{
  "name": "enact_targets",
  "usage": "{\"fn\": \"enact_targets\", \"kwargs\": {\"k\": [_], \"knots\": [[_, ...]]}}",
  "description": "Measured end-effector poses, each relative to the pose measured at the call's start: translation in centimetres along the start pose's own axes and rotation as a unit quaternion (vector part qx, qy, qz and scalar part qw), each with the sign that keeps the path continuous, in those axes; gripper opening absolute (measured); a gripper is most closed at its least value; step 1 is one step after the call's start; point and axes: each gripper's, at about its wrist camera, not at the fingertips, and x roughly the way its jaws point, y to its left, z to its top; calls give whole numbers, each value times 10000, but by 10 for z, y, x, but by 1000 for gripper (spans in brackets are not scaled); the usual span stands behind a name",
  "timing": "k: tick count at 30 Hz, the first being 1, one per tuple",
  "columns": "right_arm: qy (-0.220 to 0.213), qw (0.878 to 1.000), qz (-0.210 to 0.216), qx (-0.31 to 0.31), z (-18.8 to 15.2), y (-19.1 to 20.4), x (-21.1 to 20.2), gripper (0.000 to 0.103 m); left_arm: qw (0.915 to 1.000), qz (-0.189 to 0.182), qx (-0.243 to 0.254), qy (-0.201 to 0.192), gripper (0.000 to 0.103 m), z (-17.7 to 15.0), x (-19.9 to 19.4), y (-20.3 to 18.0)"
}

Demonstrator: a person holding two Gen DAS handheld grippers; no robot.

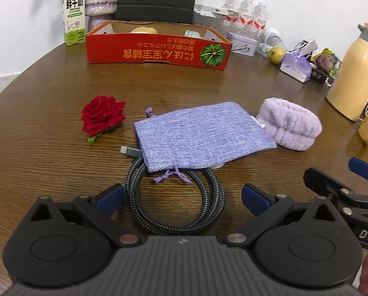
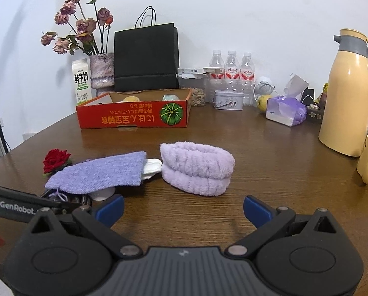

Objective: Organize objects
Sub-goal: 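Grasp the braided cable with the left gripper and lift it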

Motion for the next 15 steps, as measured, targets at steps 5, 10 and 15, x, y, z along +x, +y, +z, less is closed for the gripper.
{"fn": "enact_targets", "kwargs": {"k": [5, 10, 15], "knots": [[-23, 10000, 16, 54, -2, -2, -1, 103, 9999, 137, 3, -7, 103, -1, 4, 0], [-38, 10000, 58, 55, -3, -1, -2, 103, 9994, 317, 110, -62, 103, -3, 6, -2], [-2, 9999, 81, 58, -4, 1, -1, 103, 9980, 518, 340, -92, 103, -6, 9, -9]]}}
